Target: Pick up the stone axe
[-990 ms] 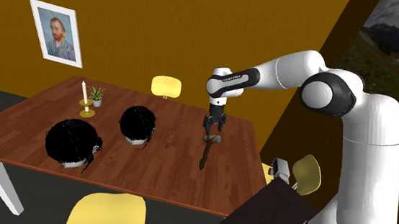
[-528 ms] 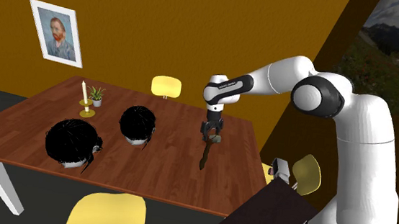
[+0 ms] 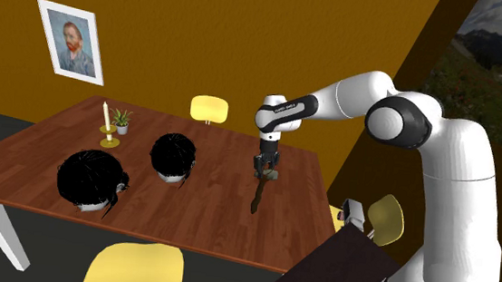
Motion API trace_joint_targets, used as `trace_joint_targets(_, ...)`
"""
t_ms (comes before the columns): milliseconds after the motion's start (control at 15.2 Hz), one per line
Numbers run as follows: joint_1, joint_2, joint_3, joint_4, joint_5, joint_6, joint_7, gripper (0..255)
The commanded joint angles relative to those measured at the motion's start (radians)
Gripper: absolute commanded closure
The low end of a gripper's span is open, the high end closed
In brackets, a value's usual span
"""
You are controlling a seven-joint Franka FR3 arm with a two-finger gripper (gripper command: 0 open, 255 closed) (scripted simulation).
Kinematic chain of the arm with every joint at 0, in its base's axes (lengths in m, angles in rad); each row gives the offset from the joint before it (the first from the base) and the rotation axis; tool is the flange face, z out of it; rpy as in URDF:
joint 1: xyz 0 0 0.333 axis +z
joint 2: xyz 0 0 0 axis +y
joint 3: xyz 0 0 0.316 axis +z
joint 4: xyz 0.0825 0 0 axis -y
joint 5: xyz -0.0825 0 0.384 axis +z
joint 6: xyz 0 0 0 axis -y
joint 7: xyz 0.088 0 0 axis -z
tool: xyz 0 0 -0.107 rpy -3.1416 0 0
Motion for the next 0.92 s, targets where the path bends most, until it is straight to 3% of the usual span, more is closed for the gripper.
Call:
trace_joint_targets(0,0.000,0.001,0.000,-0.001,0.000,0.000,0.000,255)
trace_joint_targets(858,0.003,-0.078,-0.006,0.018,-0.011,-0.097,0.010,255)
